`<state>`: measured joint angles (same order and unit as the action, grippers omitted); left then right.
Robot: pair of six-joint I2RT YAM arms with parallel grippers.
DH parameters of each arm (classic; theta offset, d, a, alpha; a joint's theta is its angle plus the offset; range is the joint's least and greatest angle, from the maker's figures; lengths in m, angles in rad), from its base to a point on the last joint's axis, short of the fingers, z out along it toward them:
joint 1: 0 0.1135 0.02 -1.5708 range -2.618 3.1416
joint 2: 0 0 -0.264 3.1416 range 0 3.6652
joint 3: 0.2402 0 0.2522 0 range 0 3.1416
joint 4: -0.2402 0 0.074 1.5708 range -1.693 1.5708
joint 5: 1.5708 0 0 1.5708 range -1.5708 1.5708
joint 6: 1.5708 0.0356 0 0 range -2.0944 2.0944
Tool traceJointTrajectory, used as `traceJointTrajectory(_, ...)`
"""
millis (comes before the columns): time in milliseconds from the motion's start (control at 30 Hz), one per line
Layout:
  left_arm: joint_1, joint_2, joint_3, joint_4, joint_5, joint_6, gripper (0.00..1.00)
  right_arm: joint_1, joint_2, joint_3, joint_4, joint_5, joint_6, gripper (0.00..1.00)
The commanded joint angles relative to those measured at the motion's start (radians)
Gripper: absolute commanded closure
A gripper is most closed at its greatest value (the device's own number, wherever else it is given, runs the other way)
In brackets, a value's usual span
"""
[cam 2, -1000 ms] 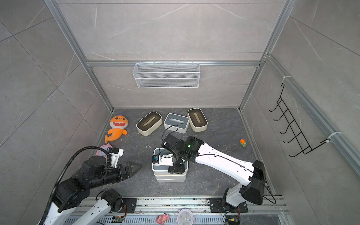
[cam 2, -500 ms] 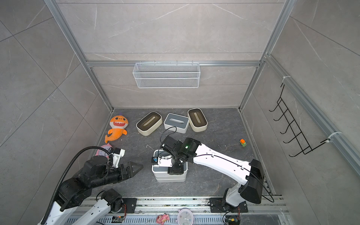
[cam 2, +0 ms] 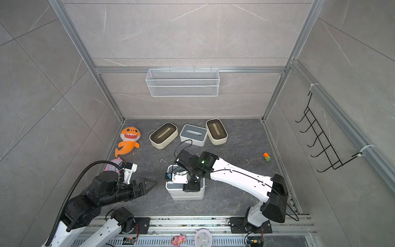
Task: Stack the tissue boxes
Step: Place the tissue box at the tissue box.
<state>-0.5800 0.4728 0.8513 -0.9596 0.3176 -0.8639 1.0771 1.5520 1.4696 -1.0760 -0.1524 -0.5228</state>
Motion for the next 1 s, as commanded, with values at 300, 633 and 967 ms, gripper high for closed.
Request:
traceJointTrajectory(300, 0.000, -0.001, -0.005, 0.027, 0.025, 0.008, 0.00, 0.006, 0.016, -0.015, 0.024, 0.011, 0.017, 0.53)
traceJointTrajectory(633, 0.001, 0.000, -0.003, 0.028, 0.028, 0.010, 0.00, 0.006, 0.005, -0.021, 0.034, 0.022, 0.020, 0.53)
traceJointTrajectory(967, 0.000, -0.005, -0.006, 0.027, 0.029, 0.010, 0.00, 0.006, 0.006, -0.026, 0.041, 0.034, 0.012, 0.53)
